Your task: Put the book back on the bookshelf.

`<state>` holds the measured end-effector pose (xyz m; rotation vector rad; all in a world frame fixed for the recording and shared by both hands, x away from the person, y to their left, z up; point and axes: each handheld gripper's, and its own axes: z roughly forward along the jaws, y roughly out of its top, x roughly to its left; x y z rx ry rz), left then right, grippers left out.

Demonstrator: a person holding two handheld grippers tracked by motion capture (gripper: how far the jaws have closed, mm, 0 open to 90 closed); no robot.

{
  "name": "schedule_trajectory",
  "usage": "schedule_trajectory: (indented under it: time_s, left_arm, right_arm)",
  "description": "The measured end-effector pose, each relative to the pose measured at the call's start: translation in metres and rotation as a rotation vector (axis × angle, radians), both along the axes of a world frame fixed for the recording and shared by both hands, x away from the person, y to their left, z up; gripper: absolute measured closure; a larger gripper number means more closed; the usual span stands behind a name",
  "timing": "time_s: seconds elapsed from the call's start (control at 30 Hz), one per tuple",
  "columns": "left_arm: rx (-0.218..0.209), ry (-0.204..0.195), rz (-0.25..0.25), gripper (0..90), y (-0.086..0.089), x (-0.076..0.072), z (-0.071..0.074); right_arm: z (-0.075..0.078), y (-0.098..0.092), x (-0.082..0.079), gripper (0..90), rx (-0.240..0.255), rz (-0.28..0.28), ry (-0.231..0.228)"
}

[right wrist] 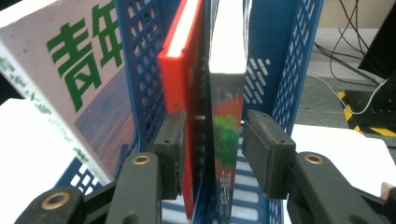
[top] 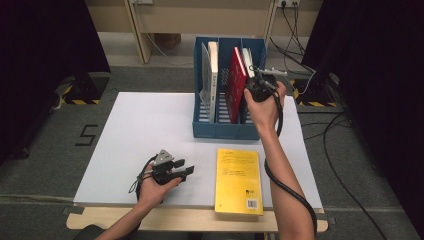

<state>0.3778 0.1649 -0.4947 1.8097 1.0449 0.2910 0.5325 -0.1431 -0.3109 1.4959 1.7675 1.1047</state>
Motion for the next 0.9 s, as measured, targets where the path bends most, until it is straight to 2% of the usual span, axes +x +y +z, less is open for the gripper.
schedule_trajectory:
  time_s: [0.3, 0.33, 0.47, 0.57, 0.73, 0.8, 0.9]
  left_arm:
    - [-0.013, 0.001, -0.018, 46.2, -0.006, 0.0, 0.003]
    - [-0.015, 0.002, -0.022, 46.1, -0.008, 0.0, 0.004]
    - [-0.02, 0.009, -0.038, 46.1, -0.013, -0.001, 0.006]
    - [-0.019, 0.013, -0.054, 46.1, -0.018, -0.001, 0.007]
    - [-0.016, 0.017, -0.079, 46.2, -0.028, -0.002, 0.011]
    - [-0.013, 0.016, -0.085, 46.2, -0.03, -0.002, 0.011]
    - [-0.013, 0.022, -0.105, 46.3, -0.038, -0.002, 0.012]
  right_arm:
    - [-0.008, -0.004, -0.014, 59.3, -0.005, 0.006, 0.035]
    - [-0.01, -0.006, -0.017, 59.3, 0.013, 0.011, 0.053]
    - [-0.016, -0.013, -0.026, 61.6, 0.024, 0.014, 0.089]
    - [-0.021, -0.018, -0.034, 62.2, 0.029, 0.007, 0.108]
    - [-0.035, -0.027, -0.045, 63.2, 0.023, 0.005, 0.173]
    - [-0.038, -0.029, -0.046, 63.7, 0.02, 0.004, 0.183]
    - [-0.056, -0.035, -0.051, 65.1, 0.012, -0.004, 0.242]
